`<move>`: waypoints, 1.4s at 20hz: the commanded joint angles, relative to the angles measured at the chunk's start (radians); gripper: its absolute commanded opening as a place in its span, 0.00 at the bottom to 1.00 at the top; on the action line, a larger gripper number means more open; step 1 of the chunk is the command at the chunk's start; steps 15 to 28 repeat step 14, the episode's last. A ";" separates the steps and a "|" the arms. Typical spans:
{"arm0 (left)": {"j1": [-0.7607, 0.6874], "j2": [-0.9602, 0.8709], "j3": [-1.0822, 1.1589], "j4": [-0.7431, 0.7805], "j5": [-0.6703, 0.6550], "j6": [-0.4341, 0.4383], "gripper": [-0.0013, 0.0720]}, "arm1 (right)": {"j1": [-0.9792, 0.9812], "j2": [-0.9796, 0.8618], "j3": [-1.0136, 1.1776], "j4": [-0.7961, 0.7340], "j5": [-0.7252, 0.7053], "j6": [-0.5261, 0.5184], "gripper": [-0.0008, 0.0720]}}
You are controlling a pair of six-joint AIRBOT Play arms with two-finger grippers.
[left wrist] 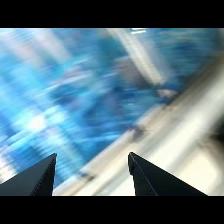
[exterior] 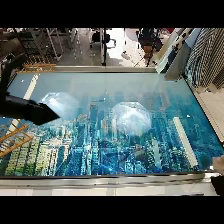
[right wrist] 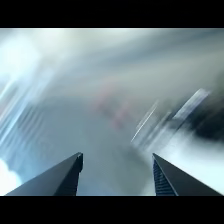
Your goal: Fold the clothes and pants, and hang the long-sleeved shirts on hangers.
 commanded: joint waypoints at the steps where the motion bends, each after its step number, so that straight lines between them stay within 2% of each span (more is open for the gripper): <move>1: 0.008 0.014 0.019 0.934 0.015 -0.261 0.68 | 0.472 -0.019 -0.189 0.230 0.491 -0.273 0.67; 2: 0.007 0.023 0.019 1.035 0.019 -0.259 0.68 | 0.622 -0.032 -0.262 0.177 0.527 -0.278 0.56; 3: 0.007 0.032 0.018 1.074 0.033 -0.260 0.68 | 0.743 -0.045 -0.317 0.097 0.498 -0.293 0.38; 6: 0.007 0.037 0.017 1.054 0.045 -0.263 0.68 | 1.004 -0.085 -0.372 -0.260 0.284 -0.294 0.09; 7: 0.007 0.034 0.017 1.045 0.045 -0.263 0.68 | 1.047 -0.090 -0.372 -0.361 0.204 -0.294 0.04; 9: 0.007 0.029 0.017 1.045 0.045 -0.263 0.68 | 1.073 -0.091 -0.372 -0.435 0.085 -0.294 0.04; 12: 0.007 0.028 0.017 1.045 0.045 -0.263 0.68 | 1.073 -0.091 -0.372 -0.431 0.017 -0.290 0.04; 28: 0.007 0.028 0.017 1.045 0.045 -0.263 0.68 | 1.073 -0.091 -0.372 -0.431 0.009 -0.290 0.04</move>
